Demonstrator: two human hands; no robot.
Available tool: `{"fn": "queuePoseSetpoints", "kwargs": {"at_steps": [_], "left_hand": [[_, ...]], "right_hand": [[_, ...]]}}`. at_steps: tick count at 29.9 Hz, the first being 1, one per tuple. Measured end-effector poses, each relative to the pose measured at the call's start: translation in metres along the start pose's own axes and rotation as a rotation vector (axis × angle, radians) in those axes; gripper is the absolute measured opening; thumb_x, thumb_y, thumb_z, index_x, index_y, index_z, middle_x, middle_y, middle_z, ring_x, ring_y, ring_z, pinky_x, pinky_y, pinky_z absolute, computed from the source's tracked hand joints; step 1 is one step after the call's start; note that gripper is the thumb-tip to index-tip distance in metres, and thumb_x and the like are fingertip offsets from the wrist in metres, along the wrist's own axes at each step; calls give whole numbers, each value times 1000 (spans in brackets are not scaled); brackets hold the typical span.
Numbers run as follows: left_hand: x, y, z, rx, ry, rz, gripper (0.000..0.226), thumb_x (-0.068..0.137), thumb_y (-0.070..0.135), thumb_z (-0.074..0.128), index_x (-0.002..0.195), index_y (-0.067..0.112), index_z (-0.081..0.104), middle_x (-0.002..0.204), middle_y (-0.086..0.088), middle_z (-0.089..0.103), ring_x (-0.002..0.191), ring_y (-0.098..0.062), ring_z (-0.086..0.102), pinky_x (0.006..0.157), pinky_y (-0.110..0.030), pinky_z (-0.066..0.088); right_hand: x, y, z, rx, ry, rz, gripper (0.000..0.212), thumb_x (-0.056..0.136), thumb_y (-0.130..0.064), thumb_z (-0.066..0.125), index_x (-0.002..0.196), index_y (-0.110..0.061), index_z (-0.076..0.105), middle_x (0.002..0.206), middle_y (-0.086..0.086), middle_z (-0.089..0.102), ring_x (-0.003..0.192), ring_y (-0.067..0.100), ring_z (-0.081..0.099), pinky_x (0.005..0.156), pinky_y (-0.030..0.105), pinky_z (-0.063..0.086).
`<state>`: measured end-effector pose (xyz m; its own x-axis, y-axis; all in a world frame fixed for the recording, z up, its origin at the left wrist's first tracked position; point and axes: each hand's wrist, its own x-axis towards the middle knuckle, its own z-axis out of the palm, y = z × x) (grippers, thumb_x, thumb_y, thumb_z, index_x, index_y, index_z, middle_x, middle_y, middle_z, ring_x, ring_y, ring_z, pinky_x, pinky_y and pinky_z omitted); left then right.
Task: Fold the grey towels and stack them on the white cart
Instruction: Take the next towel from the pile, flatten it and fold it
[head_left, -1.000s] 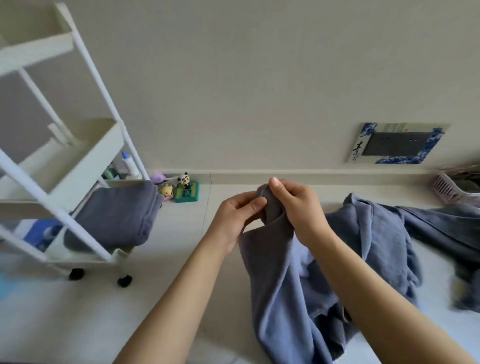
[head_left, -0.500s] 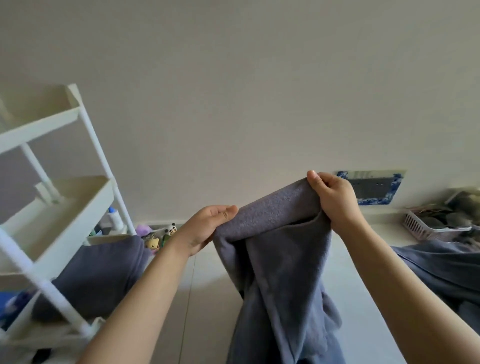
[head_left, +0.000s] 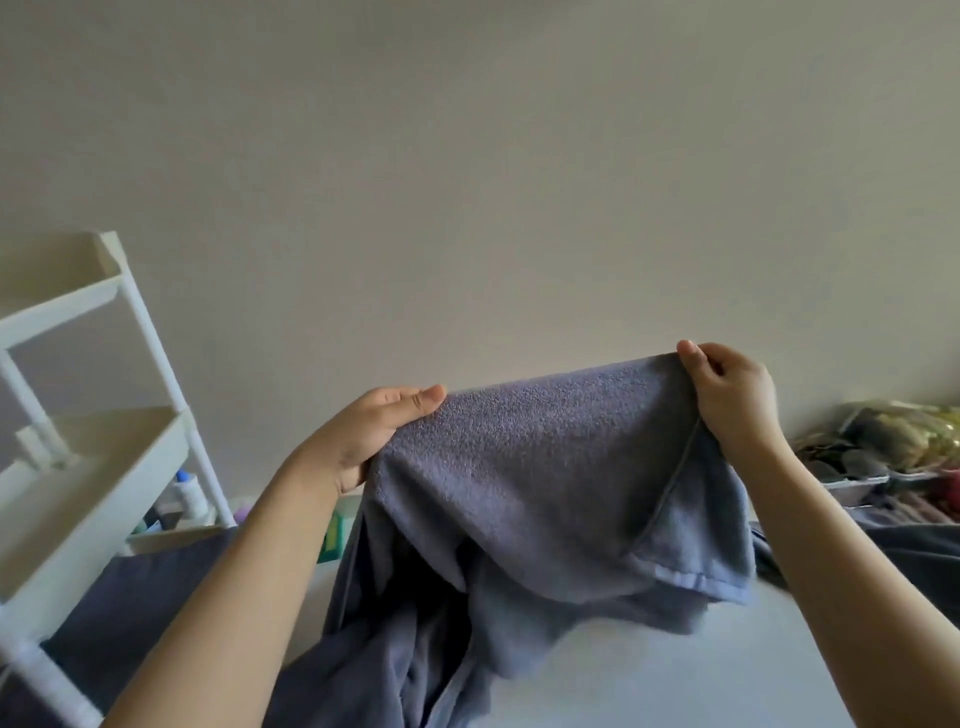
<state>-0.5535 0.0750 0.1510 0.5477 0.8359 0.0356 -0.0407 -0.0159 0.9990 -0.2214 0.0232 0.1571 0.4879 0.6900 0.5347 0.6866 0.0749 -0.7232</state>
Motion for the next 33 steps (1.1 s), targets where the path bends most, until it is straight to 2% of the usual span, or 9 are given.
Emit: {"fn": "queuePoseSetpoints", "kwargs": {"at_steps": [4,7,11,13,16,21,25,30,33], "left_hand": [[4,-17,18,89,70,-38,16,91,25,58,88,14,68,84,-5,72,75,-15,66,68,-21,53],[4,-40,32,72,56,-59,16,91,26,57,87,15,68,83,-3,70,75,-15,65,69,-21,51],[2,-57,55,13,6,-87,26,81,34,62,90,10,67,87,-9,68,79,-18,63,76,-26,50],[2,-63,62,15,-18,-101,38,82,37,63,99,3,67,97,-16,68,88,-23,63,85,-33,48],[0,-68,66,19,-21,-99,41,84,37,63,104,1,67,106,-19,68,95,-27,65,90,-36,48],[-8,-74,53,90,11,-70,31,79,41,62,89,12,71,93,-10,72,89,-18,66,83,-29,50],[-12,-87,44,151,26,-131,27,77,43,65,82,17,71,83,2,69,81,-11,61,79,-28,47],[-9,-95,47,202,46,-142,24,90,29,60,68,21,61,65,14,60,62,-1,53,63,-15,40],[-9,-104,48,185,41,-153,31,88,36,60,83,6,65,78,1,63,74,-11,57,73,-24,42]], "right_hand": [[-14,15,10,-185,-187,-2,43,97,-31,47,59,-11,44,54,5,44,63,26,44,52,32,30],[-35,23,31,-223,-358,-14,36,96,-29,48,70,-6,56,65,7,55,68,27,52,57,34,32],[-73,9,61,142,-655,-6,15,96,-28,48,91,-33,62,89,-8,66,84,13,64,83,29,48],[-91,-5,72,312,-783,-20,20,95,-34,42,102,-34,61,104,-12,66,99,5,62,92,21,45],[-111,-19,85,503,-895,139,35,90,-45,36,102,-28,64,105,-10,67,102,-1,60,96,18,43],[-117,-18,88,516,-835,86,62,87,-63,46,83,-4,67,82,6,66,80,14,60,79,39,47],[-102,-20,77,716,-637,159,72,71,-67,62,67,4,49,71,9,47,69,20,42,63,34,34],[-83,-28,57,913,-540,344,38,82,-40,54,63,-7,56,56,5,62,51,13,58,51,20,49],[-70,-29,43,1013,-427,419,35,83,-42,56,66,-11,54,57,3,60,51,14,57,53,24,49]]}}
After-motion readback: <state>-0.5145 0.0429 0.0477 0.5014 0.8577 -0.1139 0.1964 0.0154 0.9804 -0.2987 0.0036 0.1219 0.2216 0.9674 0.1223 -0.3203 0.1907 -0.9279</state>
